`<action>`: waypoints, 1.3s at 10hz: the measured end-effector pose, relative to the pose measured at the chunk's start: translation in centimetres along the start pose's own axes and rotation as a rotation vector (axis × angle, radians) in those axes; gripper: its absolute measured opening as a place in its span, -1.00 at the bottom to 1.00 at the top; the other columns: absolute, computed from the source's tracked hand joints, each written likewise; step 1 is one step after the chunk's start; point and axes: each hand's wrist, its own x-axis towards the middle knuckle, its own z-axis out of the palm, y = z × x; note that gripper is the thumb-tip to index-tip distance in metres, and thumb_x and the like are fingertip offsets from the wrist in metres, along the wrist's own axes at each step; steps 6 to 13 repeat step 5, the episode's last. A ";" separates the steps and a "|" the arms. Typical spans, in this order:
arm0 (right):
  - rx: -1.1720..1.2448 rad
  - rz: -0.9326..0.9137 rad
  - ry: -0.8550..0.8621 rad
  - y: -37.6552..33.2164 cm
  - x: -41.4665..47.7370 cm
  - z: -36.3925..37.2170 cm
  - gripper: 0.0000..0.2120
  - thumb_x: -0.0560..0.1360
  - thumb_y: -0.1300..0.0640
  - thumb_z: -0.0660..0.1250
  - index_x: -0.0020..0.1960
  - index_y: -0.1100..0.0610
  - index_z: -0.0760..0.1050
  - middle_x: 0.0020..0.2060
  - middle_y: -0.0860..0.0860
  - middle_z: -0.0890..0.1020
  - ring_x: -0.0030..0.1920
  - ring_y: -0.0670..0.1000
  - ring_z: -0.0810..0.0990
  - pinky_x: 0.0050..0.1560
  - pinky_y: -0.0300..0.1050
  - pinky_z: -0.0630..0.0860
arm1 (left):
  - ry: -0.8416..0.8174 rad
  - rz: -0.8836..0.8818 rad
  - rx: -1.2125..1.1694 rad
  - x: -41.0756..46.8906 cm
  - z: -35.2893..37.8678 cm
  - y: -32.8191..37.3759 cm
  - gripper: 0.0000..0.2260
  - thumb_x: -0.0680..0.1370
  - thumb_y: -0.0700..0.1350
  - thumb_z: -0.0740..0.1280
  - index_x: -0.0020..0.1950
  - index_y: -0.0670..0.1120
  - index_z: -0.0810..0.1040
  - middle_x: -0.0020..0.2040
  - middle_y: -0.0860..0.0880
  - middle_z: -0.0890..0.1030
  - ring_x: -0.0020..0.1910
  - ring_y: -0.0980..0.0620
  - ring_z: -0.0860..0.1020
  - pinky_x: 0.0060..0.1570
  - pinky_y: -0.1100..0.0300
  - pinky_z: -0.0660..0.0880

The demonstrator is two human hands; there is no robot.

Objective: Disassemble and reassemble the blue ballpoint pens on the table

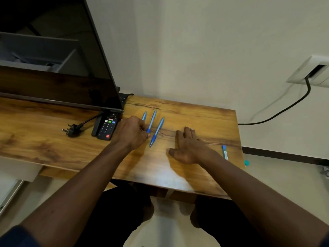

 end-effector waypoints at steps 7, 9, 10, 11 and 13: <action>-0.125 -0.134 0.382 2.4 -1.8 7.3 -0.19 0.61 -0.38 -0.29 0.63 0.14 -0.35 0.60 0.11 -0.37 0.58 0.08 -0.46 0.59 0.13 -0.32 | 0.189 0.031 0.222 -3.0 1.5 1.4 -0.76 0.62 0.03 0.41 0.20 -0.07 0.66 0.03 -0.04 0.69 -0.03 -0.01 0.64 -0.04 0.08 0.61; -0.125 -0.134 0.382 2.4 -1.8 7.3 -0.19 0.61 -0.38 -0.29 0.63 0.14 -0.35 0.60 0.11 -0.37 0.58 0.08 -0.46 0.59 0.13 -0.32 | 0.189 0.031 0.222 -3.0 1.5 1.4 -0.76 0.62 0.03 0.41 0.20 -0.07 0.66 0.03 -0.04 0.69 -0.03 -0.01 0.64 -0.04 0.08 0.61; -0.125 -0.134 0.382 2.4 -1.8 7.3 -0.19 0.61 -0.38 -0.29 0.63 0.14 -0.35 0.60 0.11 -0.37 0.58 0.08 -0.46 0.59 0.13 -0.32 | 0.189 0.031 0.222 -3.0 1.5 1.4 -0.76 0.62 0.03 0.41 0.20 -0.07 0.66 0.03 -0.04 0.69 -0.03 -0.01 0.64 -0.04 0.08 0.61; -0.125 -0.134 0.382 2.4 -1.8 7.3 -0.19 0.61 -0.38 -0.29 0.63 0.14 -0.35 0.60 0.11 -0.37 0.58 0.08 -0.46 0.59 0.13 -0.32 | 0.189 0.031 0.222 -3.0 1.5 1.4 -0.76 0.62 0.03 0.41 0.20 -0.07 0.66 0.03 -0.04 0.69 -0.03 -0.01 0.64 -0.04 0.08 0.61; -0.125 -0.134 0.382 2.4 -1.8 7.3 -0.19 0.61 -0.38 -0.29 0.63 0.14 -0.35 0.60 0.11 -0.37 0.58 0.08 -0.46 0.59 0.13 -0.32 | 0.189 0.031 0.222 -3.0 1.5 1.4 -0.76 0.62 0.03 0.41 0.20 -0.07 0.66 0.03 -0.04 0.69 -0.03 -0.01 0.64 -0.04 0.08 0.61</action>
